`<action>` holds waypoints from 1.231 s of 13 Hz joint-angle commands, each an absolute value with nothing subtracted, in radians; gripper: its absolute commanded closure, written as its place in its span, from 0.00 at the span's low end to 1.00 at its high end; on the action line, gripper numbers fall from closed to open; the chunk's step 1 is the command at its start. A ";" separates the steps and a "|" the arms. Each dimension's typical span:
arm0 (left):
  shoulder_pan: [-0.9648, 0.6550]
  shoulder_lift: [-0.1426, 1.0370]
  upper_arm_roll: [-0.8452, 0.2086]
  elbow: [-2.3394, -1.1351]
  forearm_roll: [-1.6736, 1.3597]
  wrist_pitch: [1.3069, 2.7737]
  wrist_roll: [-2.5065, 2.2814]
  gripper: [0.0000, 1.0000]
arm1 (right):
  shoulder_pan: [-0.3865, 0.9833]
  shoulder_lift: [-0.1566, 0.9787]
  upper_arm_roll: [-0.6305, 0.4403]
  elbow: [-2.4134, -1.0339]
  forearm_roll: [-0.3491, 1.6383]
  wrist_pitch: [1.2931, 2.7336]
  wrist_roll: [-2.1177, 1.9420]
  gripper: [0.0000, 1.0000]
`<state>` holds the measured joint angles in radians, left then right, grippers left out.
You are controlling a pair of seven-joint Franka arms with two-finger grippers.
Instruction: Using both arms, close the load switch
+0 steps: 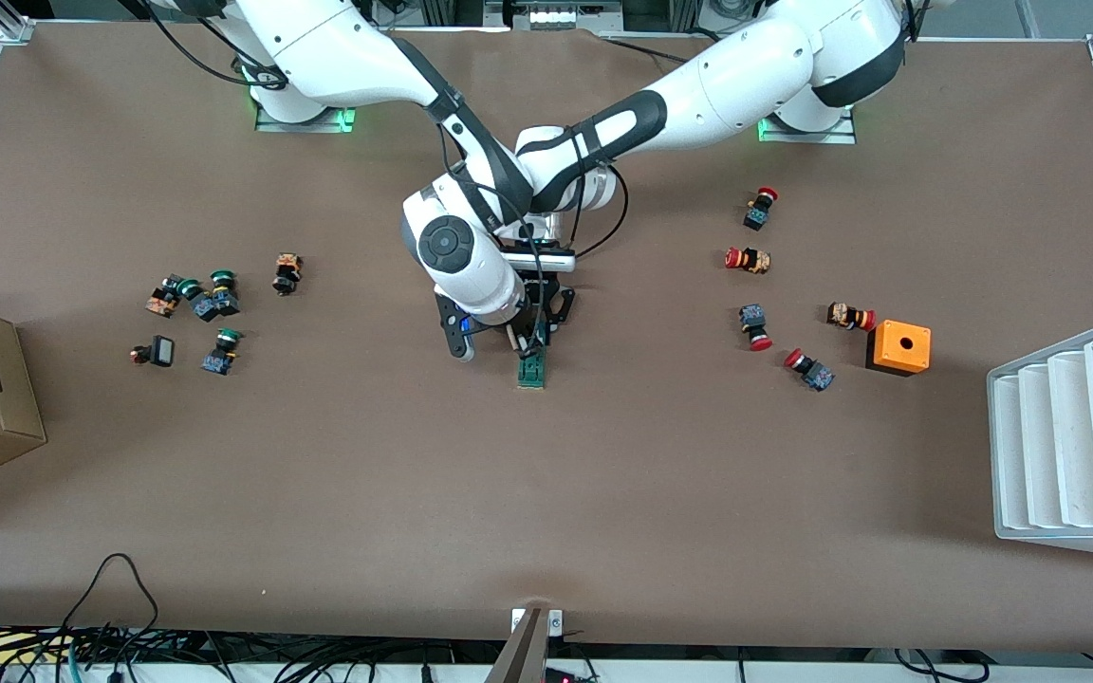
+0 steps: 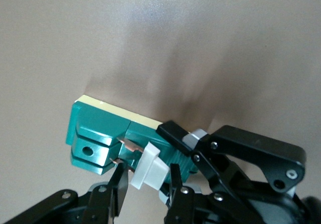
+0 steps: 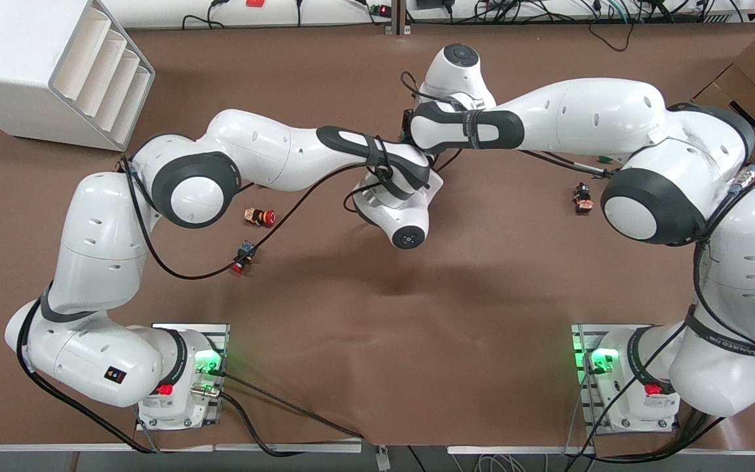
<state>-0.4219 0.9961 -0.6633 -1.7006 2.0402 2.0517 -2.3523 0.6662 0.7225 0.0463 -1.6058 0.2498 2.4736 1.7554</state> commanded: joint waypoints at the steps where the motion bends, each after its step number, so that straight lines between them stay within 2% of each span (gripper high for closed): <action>1: -0.428 1.032 -0.664 -1.657 2.089 2.074 -2.372 0.72 | 0.653 0.749 0.043 -1.532 0.225 2.464 1.766 0.60; 16: -0.428 1.032 -0.663 -1.657 2.089 2.075 -2.370 0.71 | 0.638 0.744 0.041 -1.499 0.229 2.424 1.769 0.70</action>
